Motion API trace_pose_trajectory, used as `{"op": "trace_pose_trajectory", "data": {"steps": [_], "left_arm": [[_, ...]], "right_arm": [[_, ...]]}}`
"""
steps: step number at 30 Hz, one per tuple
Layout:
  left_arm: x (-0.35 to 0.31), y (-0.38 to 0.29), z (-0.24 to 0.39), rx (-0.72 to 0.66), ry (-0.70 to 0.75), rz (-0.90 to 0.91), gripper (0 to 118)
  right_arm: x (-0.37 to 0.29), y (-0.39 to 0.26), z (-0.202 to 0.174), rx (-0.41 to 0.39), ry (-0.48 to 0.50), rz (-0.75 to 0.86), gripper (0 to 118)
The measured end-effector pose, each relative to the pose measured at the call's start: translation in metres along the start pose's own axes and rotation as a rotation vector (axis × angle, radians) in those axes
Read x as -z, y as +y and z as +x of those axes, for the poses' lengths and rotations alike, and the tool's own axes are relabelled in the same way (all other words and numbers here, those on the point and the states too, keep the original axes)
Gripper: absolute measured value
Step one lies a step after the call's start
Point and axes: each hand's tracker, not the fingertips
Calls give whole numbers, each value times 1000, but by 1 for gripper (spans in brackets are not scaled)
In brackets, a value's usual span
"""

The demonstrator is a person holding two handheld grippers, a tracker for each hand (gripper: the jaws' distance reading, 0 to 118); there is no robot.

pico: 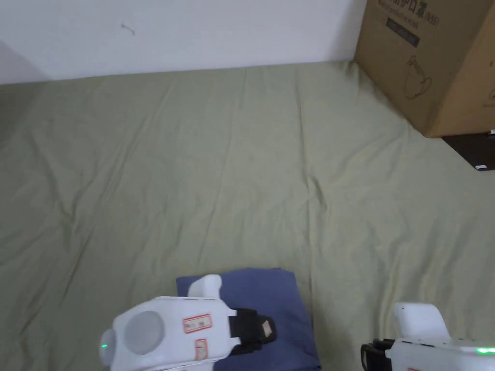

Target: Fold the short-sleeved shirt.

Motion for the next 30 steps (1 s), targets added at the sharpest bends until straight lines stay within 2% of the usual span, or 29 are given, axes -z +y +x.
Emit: {"op": "trace_pose_trajectory", "data": {"steps": [2,3,5,6,7,9,11,13,16,18,21,23,24,25,26,27,28,29,30], "left_arm": [[-34,1,-21,-32,19,57,7],[-52,1,-33,-57,22,86,14],[-82,-2,-57,-106,45,132,62],[-95,-6,-68,-142,46,164,79],[-107,-10,-79,-179,54,198,92],[-122,-15,-98,-244,72,244,98],[-127,-18,-113,-282,66,259,98],[-123,-16,-123,-320,31,231,98],[-100,-10,-134,-356,-69,181,98],[-76,0,-137,-370,-114,130,98],[-38,15,-134,-374,-163,59,98],[-18,25,-130,-356,-240,29,96],[-6,28,-127,-343,-268,-8,88],[4,31,-124,-337,-281,-50,71],[13,32,-122,-335,-259,-75,48],[19,33,-120,-297,-185,-92,34],[19,32,-121,-260,-113,-100,33],[18,32,-126,-270,-134,-92,32],[14,31,-131,-328,-216,-86,32]], "right_arm": [[6,13,-18,-58,26,5,3],[10,20,-30,-88,40,9,3],[22,32,-53,-146,75,19,3],[30,38,-64,-176,92,24,3],[42,45,-75,-196,84,12,3],[73,55,-91,-226,67,1,3],[105,59,-100,-243,-10,-57,3],[127,54,-103,-256,-17,-111,3],[121,53,-99,-270,-10,-71,3],[119,54,-92,-249,10,-76,3],[121,59,-85,-168,45,-94,3],[121,58,-85,-159,44,-95,3],[121,58,-85,-162,42,-94,3],[121,58,-86,-164,39,-93,3],[120,57,-88,-168,33,-93,3],[120,57,-88,-172,28,-94,3],[120,58,-90,-173,21,-95,3],[119,59,-90,-172,20,-98,3],[115,58,-92,-171,19,-98,3]]}}
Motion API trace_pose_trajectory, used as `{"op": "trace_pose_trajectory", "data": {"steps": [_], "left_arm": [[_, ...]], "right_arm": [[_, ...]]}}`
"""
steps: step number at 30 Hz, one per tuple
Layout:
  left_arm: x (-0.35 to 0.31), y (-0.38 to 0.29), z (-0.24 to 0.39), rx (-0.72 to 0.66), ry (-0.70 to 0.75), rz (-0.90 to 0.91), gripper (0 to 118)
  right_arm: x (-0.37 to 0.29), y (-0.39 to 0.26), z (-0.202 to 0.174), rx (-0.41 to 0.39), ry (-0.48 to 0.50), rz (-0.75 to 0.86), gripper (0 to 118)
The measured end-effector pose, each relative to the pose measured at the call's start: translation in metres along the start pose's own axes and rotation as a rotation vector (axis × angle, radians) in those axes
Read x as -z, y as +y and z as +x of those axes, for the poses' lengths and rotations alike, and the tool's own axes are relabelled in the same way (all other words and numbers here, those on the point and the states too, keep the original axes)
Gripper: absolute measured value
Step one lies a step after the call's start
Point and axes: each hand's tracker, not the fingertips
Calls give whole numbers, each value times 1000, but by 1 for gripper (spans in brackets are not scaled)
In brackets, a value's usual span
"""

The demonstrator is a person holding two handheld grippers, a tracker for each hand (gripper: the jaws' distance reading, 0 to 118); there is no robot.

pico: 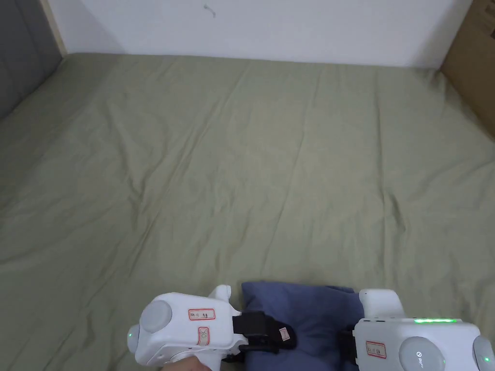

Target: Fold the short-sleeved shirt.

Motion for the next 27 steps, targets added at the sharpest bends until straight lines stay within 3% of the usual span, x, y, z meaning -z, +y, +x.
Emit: {"op": "trace_pose_trajectory", "data": {"steps": [2,4,8,17,23,24,25,27], "left_arm": [[-11,-1,0,-6,19,9,27],[-23,2,4,61,69,9,25],[-85,18,12,161,230,46,25],[-271,82,5,346,1000,156,25],[-326,107,-18,354,1319,169,27],[-330,109,-24,362,1336,164,35],[-332,109,-26,343,1310,178,58],[-333,105,-26,303,1357,245,79]], "right_arm": [[-8,2,-1,13,21,4,3],[-21,4,-2,49,56,29,3],[-38,11,-2,45,62,69,3],[-18,-4,26,143,1,3,3],[-11,-14,30,150,-30,-41,3],[-11,-13,30,152,-34,-44,3],[-11,-13,29,151,-38,-45,3],[-12,-11,27,151,-38,-43,3]]}}
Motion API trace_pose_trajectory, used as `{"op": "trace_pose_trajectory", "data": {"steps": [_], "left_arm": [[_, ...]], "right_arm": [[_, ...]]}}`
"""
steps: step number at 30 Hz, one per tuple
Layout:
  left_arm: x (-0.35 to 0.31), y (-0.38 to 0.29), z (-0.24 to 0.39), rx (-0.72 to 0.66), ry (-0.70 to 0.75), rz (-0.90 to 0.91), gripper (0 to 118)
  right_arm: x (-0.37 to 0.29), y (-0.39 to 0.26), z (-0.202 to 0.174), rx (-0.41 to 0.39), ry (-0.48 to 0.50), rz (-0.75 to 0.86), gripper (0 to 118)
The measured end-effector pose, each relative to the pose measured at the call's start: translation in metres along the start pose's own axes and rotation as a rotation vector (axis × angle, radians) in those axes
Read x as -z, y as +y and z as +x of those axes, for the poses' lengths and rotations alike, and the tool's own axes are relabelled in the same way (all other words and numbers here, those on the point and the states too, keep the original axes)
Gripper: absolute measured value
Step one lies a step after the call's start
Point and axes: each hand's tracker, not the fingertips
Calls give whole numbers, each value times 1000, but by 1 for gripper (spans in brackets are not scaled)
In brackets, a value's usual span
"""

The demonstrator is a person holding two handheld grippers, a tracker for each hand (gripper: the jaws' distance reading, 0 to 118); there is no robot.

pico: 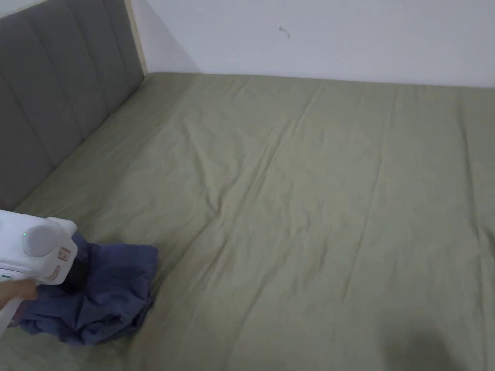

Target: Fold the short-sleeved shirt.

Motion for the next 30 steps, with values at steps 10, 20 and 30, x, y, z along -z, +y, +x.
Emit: {"op": "trace_pose_trajectory", "data": {"steps": [10,20,30], "left_arm": [[-102,-19,-12,-207,-195,280,70],[-209,-95,110,-269,-557,595,1],[-270,-150,243,-163,-478,774,0]], "right_arm": [[-13,3,-20,-44,55,41,3],[-61,-9,-32,-52,182,188,3],[-152,-31,-46,-160,172,554,3]]}}
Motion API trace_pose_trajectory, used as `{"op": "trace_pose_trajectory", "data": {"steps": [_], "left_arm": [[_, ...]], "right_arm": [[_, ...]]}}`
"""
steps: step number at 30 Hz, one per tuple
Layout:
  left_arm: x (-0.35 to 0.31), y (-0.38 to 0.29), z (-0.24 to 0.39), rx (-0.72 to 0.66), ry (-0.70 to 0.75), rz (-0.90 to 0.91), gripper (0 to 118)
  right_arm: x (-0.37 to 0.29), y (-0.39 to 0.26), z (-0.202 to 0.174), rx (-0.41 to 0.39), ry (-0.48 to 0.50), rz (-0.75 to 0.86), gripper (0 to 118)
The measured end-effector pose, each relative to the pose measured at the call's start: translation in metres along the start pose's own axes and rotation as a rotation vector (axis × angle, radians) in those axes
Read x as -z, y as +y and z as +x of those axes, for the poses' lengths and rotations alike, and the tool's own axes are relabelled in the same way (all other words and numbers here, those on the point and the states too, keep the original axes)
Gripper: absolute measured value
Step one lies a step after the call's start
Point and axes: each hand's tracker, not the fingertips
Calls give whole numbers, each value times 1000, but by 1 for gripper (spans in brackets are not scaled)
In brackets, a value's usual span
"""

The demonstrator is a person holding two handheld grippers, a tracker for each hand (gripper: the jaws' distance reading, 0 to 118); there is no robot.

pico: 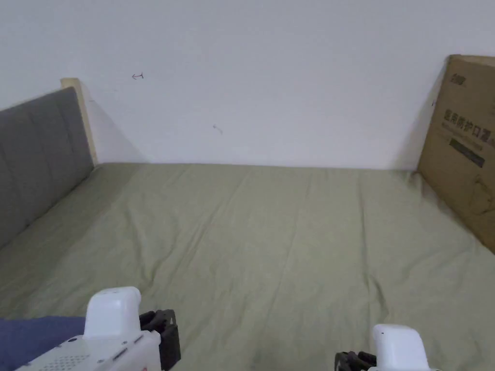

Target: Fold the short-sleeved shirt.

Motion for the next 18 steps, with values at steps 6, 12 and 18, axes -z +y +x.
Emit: {"op": "trace_pose_trajectory", "data": {"steps": [6,12,18], "left_arm": [[-19,3,45,52,14,100,0],[-42,19,47,35,-54,207,23],[-56,28,51,96,-61,257,118]], "right_arm": [[-37,12,-15,-47,-48,190,3],[-69,26,-20,-62,-136,380,15],[-93,38,-24,-57,-153,467,107]]}}
